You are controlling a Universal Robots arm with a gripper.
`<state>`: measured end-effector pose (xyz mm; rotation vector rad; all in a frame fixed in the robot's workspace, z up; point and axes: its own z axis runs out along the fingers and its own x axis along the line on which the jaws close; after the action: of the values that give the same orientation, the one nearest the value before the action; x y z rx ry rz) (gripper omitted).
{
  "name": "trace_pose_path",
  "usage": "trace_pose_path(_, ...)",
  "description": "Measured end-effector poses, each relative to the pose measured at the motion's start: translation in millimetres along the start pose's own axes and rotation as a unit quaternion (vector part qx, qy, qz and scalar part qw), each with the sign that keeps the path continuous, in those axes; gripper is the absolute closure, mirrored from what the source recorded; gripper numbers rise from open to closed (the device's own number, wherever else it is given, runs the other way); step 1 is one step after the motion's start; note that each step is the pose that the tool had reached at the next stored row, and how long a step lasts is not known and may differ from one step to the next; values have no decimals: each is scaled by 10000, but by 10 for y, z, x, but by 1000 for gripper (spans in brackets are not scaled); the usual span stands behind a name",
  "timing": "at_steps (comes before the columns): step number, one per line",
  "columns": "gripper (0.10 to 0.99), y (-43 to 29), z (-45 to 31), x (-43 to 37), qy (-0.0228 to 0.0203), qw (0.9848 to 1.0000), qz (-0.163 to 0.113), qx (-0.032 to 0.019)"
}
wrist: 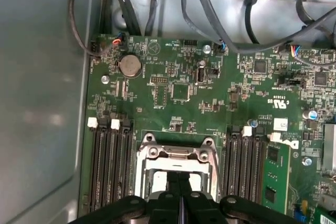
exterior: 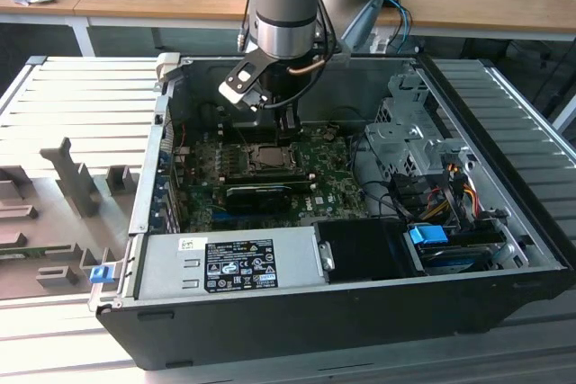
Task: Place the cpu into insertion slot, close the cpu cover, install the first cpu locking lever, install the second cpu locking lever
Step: 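Close the cpu cover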
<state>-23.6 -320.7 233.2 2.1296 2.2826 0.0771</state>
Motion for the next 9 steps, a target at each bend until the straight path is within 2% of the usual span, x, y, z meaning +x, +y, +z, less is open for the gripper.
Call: trace_pose_path(9,980,-4,4,-8,1,10000,-26,1)
